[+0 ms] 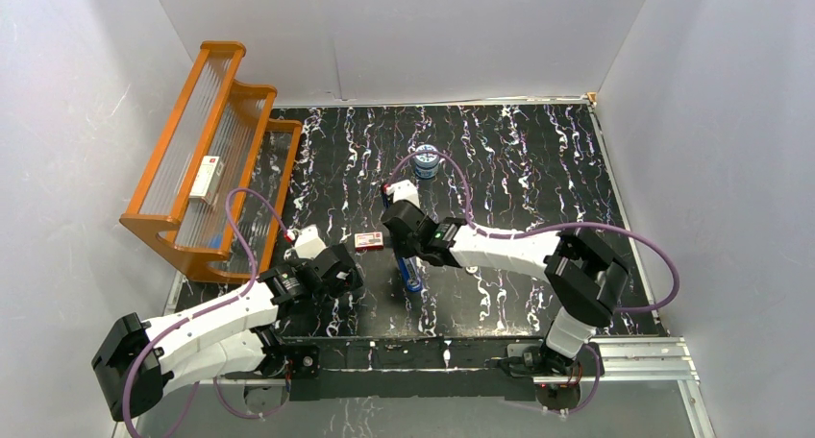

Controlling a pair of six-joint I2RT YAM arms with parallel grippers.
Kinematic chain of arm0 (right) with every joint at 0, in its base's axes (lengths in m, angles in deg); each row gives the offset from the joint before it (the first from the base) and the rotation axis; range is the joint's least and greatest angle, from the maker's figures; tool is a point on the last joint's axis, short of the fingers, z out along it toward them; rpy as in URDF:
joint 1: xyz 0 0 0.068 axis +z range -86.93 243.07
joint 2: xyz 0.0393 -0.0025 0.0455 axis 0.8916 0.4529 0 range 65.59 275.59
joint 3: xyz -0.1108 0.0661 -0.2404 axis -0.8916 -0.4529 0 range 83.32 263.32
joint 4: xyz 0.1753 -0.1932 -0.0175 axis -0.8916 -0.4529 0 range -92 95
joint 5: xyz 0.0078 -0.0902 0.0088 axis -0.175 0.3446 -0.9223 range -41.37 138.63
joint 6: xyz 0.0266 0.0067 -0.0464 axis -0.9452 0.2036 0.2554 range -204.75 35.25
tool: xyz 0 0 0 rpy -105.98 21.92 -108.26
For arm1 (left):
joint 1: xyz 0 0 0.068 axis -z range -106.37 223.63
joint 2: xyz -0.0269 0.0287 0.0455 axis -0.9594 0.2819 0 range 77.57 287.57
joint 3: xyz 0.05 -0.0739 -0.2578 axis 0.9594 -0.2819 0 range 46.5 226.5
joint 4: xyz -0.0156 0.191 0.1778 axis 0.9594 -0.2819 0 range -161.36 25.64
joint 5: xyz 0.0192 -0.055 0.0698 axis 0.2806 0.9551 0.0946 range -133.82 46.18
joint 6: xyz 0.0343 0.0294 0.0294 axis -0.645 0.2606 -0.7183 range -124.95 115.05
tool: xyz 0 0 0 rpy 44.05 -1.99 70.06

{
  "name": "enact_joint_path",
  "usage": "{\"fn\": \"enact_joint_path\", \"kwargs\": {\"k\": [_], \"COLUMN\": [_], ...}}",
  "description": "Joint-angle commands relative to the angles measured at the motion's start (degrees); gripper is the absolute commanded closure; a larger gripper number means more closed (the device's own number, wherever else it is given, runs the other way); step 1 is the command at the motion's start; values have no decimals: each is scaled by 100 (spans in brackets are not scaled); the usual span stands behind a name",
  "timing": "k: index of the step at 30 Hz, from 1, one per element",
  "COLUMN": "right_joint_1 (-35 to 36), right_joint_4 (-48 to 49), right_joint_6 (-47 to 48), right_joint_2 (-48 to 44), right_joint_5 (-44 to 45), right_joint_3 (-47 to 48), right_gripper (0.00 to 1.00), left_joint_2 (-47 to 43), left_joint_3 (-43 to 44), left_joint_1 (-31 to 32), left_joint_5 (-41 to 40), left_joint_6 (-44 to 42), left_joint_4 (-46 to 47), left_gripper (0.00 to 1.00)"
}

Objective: Load the staples into the stapler

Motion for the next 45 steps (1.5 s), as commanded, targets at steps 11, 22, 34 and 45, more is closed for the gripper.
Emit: {"fn": "enact_joint_path", "kwargs": {"k": [11, 22, 34, 45], "right_joint_1": [-1215, -1219, -1215, -1210], "right_joint_4": [-529, -720, -1264, -1621], "right_joint_6": [342, 319, 32, -227], "right_joint_2": [-289, 427, 957, 1097], "right_joint_5": [-560, -473, -217, -173], "right_joint_3": [302, 802, 1280, 1437], "right_gripper": [50, 61, 58, 55], "left_joint_2": [-67, 75, 54, 27], "left_joint_3": [39, -9, -39, -46], "left_joint_1": [-24, -24, -17, -24], "left_joint_5": [-18, 80, 24, -31], "left_joint_6": [49, 94, 113, 72], "left_joint_4": [84, 170, 182, 174], "left_gripper": [14, 14, 14, 14]}}
